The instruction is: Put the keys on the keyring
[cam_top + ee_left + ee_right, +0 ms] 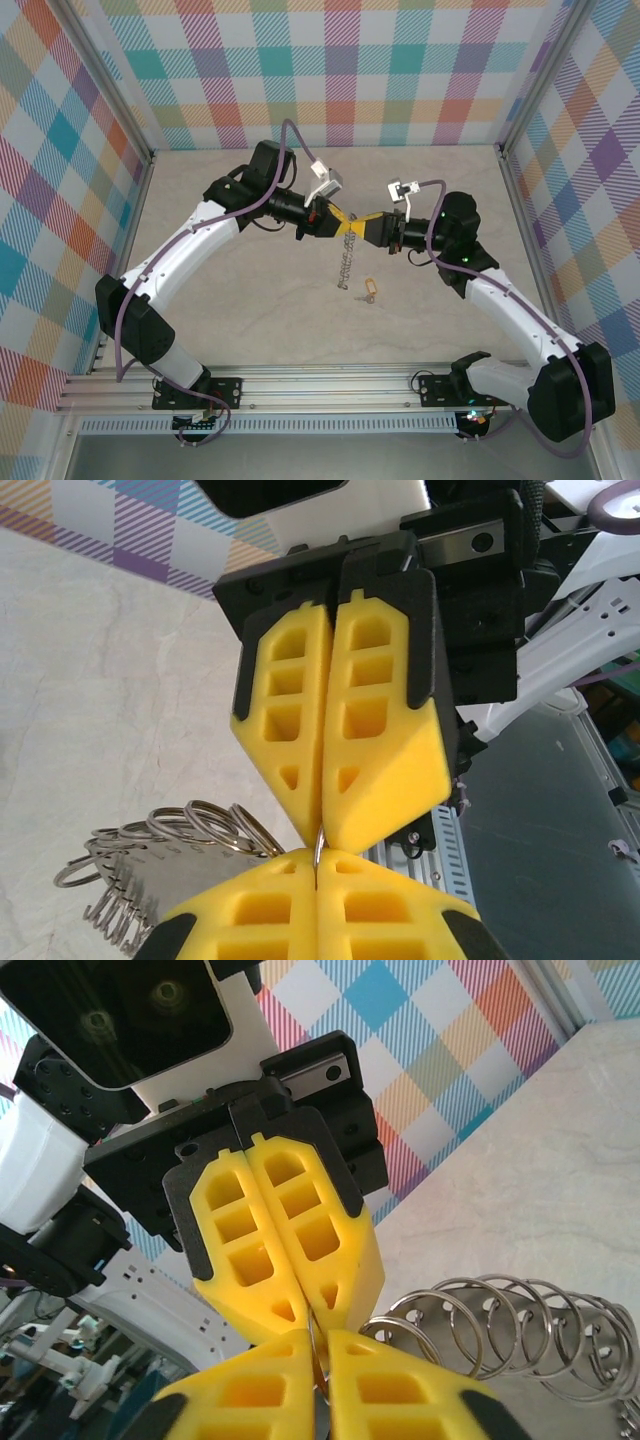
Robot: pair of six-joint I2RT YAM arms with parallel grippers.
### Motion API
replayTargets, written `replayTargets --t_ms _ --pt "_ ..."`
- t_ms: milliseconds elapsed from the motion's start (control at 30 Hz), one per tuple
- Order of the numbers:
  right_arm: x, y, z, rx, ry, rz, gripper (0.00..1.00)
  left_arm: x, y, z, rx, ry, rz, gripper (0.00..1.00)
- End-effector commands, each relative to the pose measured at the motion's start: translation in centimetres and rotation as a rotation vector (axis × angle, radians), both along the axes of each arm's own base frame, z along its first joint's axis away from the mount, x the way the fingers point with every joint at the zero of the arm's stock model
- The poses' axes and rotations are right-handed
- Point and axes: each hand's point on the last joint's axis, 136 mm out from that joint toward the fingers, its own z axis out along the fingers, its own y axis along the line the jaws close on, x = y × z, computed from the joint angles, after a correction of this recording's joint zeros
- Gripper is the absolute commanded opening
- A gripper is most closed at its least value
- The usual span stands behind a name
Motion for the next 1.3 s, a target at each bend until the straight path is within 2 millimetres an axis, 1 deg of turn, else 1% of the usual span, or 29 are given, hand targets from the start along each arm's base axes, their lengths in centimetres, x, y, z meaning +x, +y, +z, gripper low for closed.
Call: replayTargets --t_ms 0,67,167,267,433,500,567,633,733,900,1133,1267 --pt "0.6 0.3 1.9 0.021 -0.071 -0.017 0.00 -1.1 -0.4 2.1 -0.047 -0.025 -0.054 0.00" --pt "0.8 0.2 1.9 0.019 -0.084 -0.035 0.00 -0.9 -0.3 2.2 -0.041 -0.029 -0.033 0.00" --pt "1.1 -0.2 2.2 0.017 -0.109 -0.063 0.00 -0.4 0.1 2.8 -0.043 -0.043 0.016 0.06" --pt "1.1 -0.6 2.9 0.027 -0.138 -0.080 0.00 0.7 1.1 4.1 -0.095 -0.051 0.092 0.14" --pt "0.7 -1.2 4.7 0.069 -0.219 -0.100 0.00 2.1 2.7 6.5 -0.205 -0.071 0.209 0.25" --pt "0.6 -1.3 5.4 0.090 -0.250 -0.102 0.00 2.7 3.1 7.2 -0.240 -0.082 0.254 0.28" --pt "0.3 -1.3 6.4 0.120 -0.286 -0.092 0.00 3.0 3.3 7.9 -0.271 -0.074 0.288 0.30" --pt "-0.1 -1.5 7.8 0.157 -0.333 -0.087 0.00 2.9 3.3 8.3 -0.293 -0.071 0.292 0.31" --pt "-0.3 -1.7 9.2 0.196 -0.373 -0.098 0.00 2.7 3.1 8.9 -0.330 -0.052 0.272 0.31" --pt "-0.6 -2.1 11.0 0.247 -0.409 -0.120 0.00 2.2 2.8 9.8 -0.370 -0.040 0.223 0.32" --pt "-0.1 -2.2 11.5 0.272 -0.402 -0.137 0.00 0.3 2.0 10.6 -0.393 -0.043 0.123 0.31" --pt "0.0 -2.1 11.6 0.284 -0.395 -0.134 0.00 -0.4 1.3 10.3 -0.373 -0.045 0.089 0.31"
